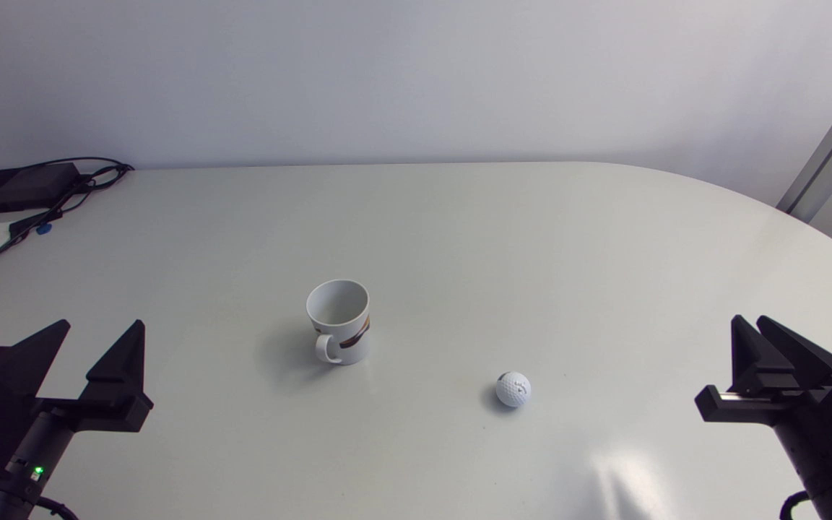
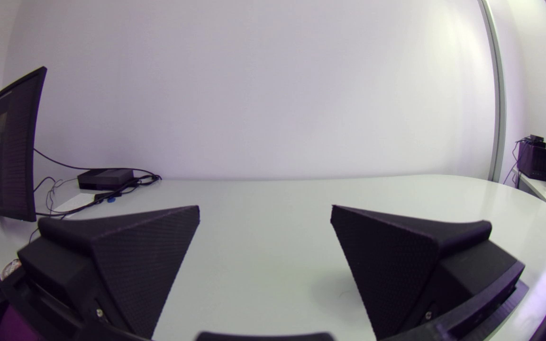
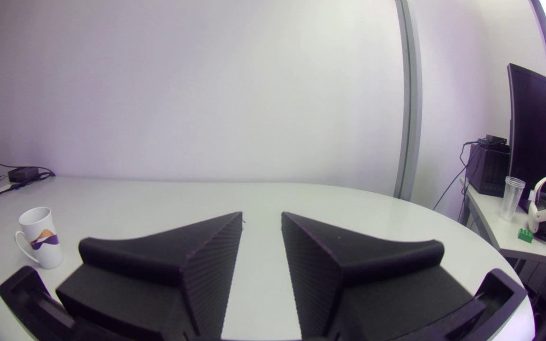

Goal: Pick up the white golf ball from the table and place it into the cup.

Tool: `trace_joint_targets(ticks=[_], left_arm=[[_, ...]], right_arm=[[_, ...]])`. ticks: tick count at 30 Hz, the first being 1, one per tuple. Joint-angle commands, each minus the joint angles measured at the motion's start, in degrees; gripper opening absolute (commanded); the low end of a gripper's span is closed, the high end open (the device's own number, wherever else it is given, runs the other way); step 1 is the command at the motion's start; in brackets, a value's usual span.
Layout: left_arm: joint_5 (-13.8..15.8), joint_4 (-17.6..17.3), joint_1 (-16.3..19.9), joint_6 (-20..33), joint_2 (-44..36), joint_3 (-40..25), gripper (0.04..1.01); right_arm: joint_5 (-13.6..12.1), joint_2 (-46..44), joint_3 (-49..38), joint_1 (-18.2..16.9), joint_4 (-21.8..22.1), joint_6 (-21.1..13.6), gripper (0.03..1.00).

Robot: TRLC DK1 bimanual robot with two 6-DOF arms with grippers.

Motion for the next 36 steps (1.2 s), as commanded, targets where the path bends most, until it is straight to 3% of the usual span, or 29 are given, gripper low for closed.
trace_joint_targets(ticks=[1, 3, 17, 36], left_arm=[[0.18, 0.53, -0.34, -0.07, -0.93, -1.21, 0.992], [0.18, 0.44, -0.43, -0.16, -0.93, -1.21, 0.992], [0.18, 0.36, -0.60, -0.24, -0.93, -1.21, 0.992], [0.18, 0.27, -0.69, -0.24, -0.93, -1.21, 0.992]], right_arm=[[-0.47, 0.83, -2.00, 0.14, -1.55, 0.54, 1.003], [-0.91, -0.58, -0.33, 1.55, -1.99, -0.17, 0.970], [-0.82, 2.41, 7.32, 1.99, -6.38, -0.17, 0.970], [-1.26, 24.38, 22.26, 5.68, -7.96, 0.01, 0.970]])
